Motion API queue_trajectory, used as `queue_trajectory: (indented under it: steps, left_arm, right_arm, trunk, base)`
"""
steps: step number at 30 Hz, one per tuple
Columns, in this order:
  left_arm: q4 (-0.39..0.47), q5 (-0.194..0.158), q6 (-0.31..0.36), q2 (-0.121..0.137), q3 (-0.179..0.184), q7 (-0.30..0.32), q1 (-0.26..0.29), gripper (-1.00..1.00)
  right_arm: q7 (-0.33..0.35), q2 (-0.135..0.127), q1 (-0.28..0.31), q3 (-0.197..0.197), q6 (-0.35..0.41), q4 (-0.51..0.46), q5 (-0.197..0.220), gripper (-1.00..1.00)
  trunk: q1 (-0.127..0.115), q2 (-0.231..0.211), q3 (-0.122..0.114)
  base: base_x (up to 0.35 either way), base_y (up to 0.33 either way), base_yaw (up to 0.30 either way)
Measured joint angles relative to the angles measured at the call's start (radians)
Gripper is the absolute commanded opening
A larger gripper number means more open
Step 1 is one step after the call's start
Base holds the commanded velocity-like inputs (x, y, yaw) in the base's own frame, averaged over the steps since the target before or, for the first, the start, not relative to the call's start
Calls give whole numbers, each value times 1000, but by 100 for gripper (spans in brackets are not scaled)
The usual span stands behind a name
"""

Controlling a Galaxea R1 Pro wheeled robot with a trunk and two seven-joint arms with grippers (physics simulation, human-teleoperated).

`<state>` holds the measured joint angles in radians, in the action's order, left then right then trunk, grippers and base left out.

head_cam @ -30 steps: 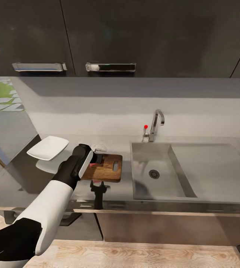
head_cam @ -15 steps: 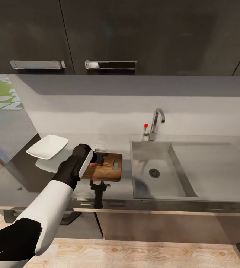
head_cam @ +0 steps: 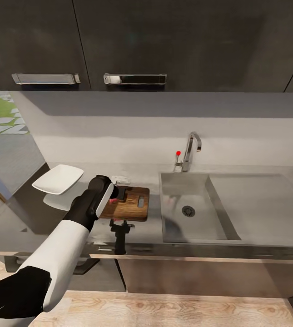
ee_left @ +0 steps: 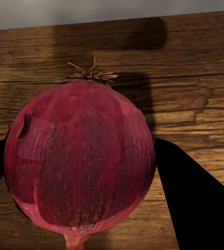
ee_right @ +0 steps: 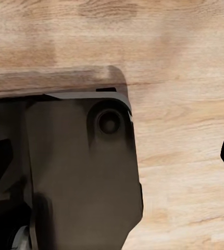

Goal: In the kitchen, take the Vidalia onion out of the sink, dice it on the chopping board with the paring knife, put the diced onion into the bowl on the countertop, then place both the paring knife and the chopping board into the sink.

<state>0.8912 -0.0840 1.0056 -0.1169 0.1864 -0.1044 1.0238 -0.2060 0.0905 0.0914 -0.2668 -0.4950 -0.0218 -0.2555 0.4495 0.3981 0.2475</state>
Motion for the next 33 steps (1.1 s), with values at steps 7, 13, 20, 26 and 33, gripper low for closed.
queue_trajectory:
  steps: [7,13,20,26,33]
  left_arm:
    - [-9,0,0,0,0,0,0,-100]
    - [-10,0,0,0,0,0,0,-100]
    - [-11,-1,0,0,0,0,0,-100]
    - [-11,-1,0,0,0,0,0,-100]
    - [-11,-1,0,0,0,0,0,-100]
  right_arm:
    - [0,1,0,0,0,0,1,100]
    - [0,1,0,0,0,0,1,100]
    - [-3,0,0,1,0,0,-1,100]
    - [-5,0,0,2,0,0,-1,100]
    - [-3,0,0,2,0,1,-1,100]
  trunk:
    - [0,0,1]
    - [0,0,6]
    - [0,0,7]
    - [0,0,8]
    - [0,0,9]
  base:
    - [0,0,0]
    - [0,0,0]
    - [0,0,0]
    - [0,0,0]
    - [0,0,0]
